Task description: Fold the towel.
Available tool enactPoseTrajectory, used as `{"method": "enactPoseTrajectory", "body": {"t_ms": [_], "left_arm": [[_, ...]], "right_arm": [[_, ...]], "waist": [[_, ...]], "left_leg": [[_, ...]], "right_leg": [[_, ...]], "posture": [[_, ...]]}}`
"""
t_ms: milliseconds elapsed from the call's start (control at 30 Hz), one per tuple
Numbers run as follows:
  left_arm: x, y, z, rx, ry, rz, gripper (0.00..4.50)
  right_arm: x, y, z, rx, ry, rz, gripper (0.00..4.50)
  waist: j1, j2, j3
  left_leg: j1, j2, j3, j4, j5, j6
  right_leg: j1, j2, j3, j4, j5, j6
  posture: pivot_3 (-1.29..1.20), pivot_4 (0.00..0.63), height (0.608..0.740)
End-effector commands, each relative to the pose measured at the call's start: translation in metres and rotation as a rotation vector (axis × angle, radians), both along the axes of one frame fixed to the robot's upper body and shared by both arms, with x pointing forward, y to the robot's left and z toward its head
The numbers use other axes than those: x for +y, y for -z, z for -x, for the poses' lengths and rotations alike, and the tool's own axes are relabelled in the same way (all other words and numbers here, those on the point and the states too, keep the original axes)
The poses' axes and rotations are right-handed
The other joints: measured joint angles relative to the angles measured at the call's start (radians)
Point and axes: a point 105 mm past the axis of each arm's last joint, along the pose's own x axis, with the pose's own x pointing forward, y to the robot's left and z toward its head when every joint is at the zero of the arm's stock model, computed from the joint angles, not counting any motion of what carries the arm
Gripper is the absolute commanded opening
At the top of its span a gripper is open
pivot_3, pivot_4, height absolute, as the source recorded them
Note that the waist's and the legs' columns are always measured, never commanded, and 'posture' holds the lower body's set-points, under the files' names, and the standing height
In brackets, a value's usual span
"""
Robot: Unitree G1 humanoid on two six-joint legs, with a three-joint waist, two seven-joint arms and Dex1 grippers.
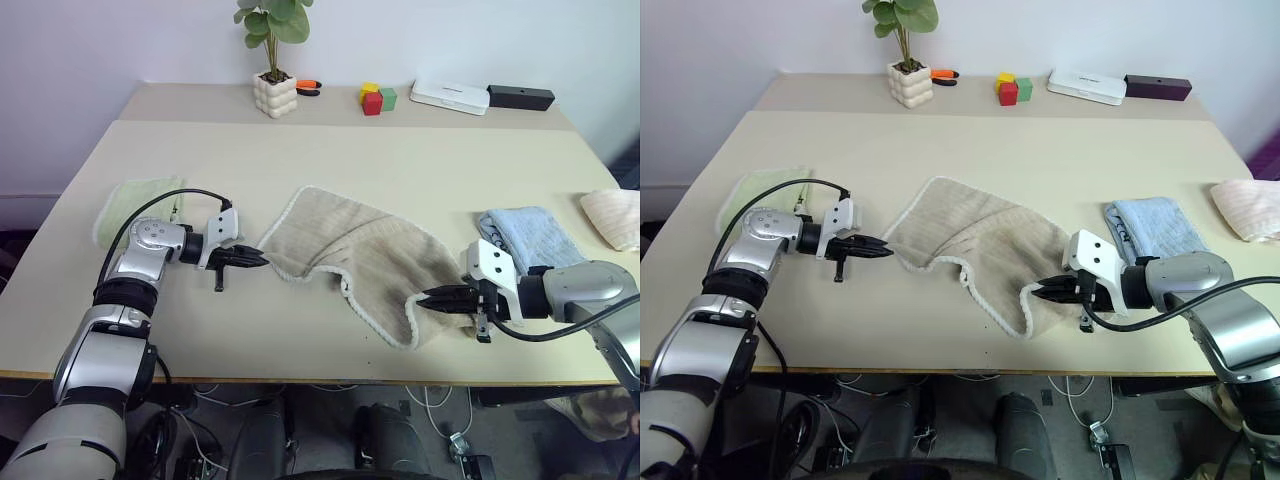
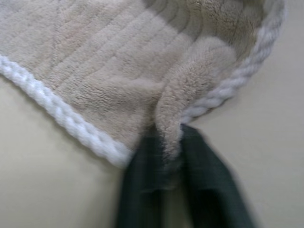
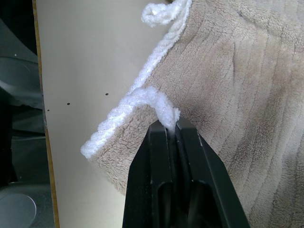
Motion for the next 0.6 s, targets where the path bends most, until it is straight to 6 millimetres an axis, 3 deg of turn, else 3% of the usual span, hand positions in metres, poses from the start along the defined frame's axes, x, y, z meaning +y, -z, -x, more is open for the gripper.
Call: {"method": "enactPoseTrajectory", "body": {"t_ms": [33,167,367,600], "left_arm": [[0.007,0.019,0.013,0.110,0.002,-0.017,0.08],[0.018,-0.001,0.014,0.104,-0.020,0.058,0.08],[0.066,-0.031,0.027,0.063,-0.129,0.055,0.08],[0.081,-0.049,0.051,0.062,-0.202,0.087,0.08]], "right_arm": [[0.002,-0.010,-0.001,-0.053,-0.001,-0.010,0.00],[-0.002,-0.011,-0.010,-0.092,0.038,-0.001,0.00],[-0.007,-0.014,-0.032,-0.182,0.083,0.027,0.00],[-0.002,-0.020,-0.050,-0.263,0.064,0.035,0.00]], "waist": [[0.000,0.000,0.000],[-0.009,0.000,0.000],[-0.045,-0.001,0.001],[-0.048,-0.001,0.002]], "left_leg": [[0.000,0.000,0.000,0.000,0.000,0.000],[-0.001,0.000,0.000,0.000,0.000,0.000],[-0.002,0.001,-0.001,-0.003,0.000,0.000],[-0.002,0.001,0.001,-0.003,0.000,0.000]], "right_leg": [[0.000,0.000,0.000,0.000,0.000,0.000],[-0.001,0.000,0.000,0.000,0.000,0.000],[-0.004,0.001,0.000,0.001,0.001,0.001],[-0.004,0.000,0.001,0.000,0.000,0.002]], "posture": [[0.00,0.150,0.735],[0.00,0.150,0.735],[0.00,0.150,0.735],[0.00,0.150,0.735]]}}
